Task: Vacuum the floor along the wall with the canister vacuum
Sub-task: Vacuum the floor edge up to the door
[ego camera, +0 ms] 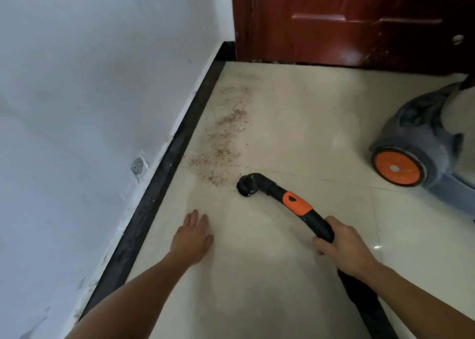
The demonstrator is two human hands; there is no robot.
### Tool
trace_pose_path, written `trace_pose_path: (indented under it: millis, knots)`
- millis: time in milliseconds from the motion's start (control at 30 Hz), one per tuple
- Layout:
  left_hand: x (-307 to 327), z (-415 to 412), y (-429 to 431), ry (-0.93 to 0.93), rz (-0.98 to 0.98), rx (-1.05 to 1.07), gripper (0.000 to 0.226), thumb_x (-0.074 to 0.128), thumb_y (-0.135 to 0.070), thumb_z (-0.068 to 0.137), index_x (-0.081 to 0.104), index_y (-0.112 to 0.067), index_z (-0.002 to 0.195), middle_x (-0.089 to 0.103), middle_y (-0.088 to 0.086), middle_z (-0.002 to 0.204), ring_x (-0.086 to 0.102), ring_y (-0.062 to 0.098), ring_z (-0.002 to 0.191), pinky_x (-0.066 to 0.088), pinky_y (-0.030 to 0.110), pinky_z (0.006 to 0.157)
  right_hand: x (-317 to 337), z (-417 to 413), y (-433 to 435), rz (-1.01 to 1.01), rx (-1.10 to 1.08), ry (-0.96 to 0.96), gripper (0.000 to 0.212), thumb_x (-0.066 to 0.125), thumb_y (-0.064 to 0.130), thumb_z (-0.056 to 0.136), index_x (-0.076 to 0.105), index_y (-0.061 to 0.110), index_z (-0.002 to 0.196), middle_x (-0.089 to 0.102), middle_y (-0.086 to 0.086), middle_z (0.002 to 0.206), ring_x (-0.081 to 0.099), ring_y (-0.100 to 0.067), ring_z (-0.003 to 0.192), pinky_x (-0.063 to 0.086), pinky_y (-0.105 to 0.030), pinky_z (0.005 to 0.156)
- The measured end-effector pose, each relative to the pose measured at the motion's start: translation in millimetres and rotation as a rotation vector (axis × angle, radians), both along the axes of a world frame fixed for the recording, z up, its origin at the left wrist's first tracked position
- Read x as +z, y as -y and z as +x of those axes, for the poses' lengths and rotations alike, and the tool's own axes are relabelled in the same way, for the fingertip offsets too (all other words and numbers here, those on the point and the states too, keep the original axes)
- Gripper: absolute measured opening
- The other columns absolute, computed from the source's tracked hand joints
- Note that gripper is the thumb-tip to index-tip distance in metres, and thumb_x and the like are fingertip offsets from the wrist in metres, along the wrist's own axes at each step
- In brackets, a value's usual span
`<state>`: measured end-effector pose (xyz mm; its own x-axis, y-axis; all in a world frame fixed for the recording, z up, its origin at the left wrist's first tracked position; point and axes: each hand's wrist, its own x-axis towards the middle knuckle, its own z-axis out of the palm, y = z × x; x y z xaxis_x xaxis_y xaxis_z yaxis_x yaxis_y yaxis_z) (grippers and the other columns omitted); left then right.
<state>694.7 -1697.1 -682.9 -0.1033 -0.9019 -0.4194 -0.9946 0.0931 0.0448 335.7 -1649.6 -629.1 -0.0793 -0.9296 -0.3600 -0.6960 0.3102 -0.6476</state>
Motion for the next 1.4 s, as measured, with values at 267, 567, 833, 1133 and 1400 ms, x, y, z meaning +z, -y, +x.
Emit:
trace_pose_path:
  millis: [267, 567, 833, 1133, 1400]
  knots:
    - [-34, 24, -34, -0.182, -0.259, -0.006, 0.060, 0.022, -0.043, 0.103, 0.007, -0.017, 0.155, -0.005, 0.007, 0.161, -0.015, 0.021, 0.146, -0.013, 0.028, 0.116, -11, 30, 24, -0.072, -0.100, -0.033, 0.019, 0.071, 0.017, 0.081, 0.054, 0.014, 0.088, 0.062, -0.012, 0.064, 0.062, -0.028, 0.053, 0.051, -0.038, 0.050]
    - [-46, 29, -37, -0.225, -0.357, 0.012, 0.059, 0.024, -0.041, 0.100, 0.031, -0.012, 0.150, 0.021, 0.010, 0.158, 0.009, 0.020, 0.147, -0.006, 0.028, 0.118, -12, 51, 44, -0.115, -0.179, -0.124, 0.020, 0.074, 0.014, 0.079, 0.055, 0.012, 0.084, 0.061, -0.013, 0.064, 0.061, -0.030, 0.059, 0.049, -0.037, 0.058]
    - [-49, 29, -38, -0.230, -0.361, 0.025, 0.056, 0.028, -0.039, 0.099, 0.038, -0.010, 0.147, 0.028, 0.013, 0.156, 0.020, 0.024, 0.147, 0.003, 0.033, 0.120, -20, 74, 40, -0.092, -0.056, -0.118, 0.023, 0.074, 0.013, 0.079, 0.052, 0.020, 0.080, 0.059, -0.006, 0.061, 0.059, -0.022, 0.054, 0.042, -0.031, 0.048]
    - [-53, 30, -39, -0.275, -0.373, 0.060, 0.054, 0.033, -0.036, 0.099, 0.042, -0.009, 0.144, 0.034, 0.014, 0.153, 0.026, 0.026, 0.145, 0.015, 0.038, 0.118, -29, 94, 36, -0.077, 0.019, -0.106, 0.026, 0.075, 0.017, 0.076, 0.050, 0.025, 0.079, 0.058, -0.001, 0.060, 0.057, -0.014, 0.052, 0.040, -0.027, 0.045]
    - [-52, 30, -40, -0.283, -0.386, 0.069, 0.054, 0.032, -0.035, 0.098, 0.044, -0.008, 0.143, 0.035, 0.015, 0.152, 0.029, 0.029, 0.143, 0.010, 0.035, 0.119, -27, 116, 64, -0.130, -0.016, -0.095, 0.022, 0.073, 0.016, 0.077, 0.052, 0.019, 0.080, 0.058, -0.006, 0.061, 0.058, -0.022, 0.053, 0.042, -0.030, 0.047]
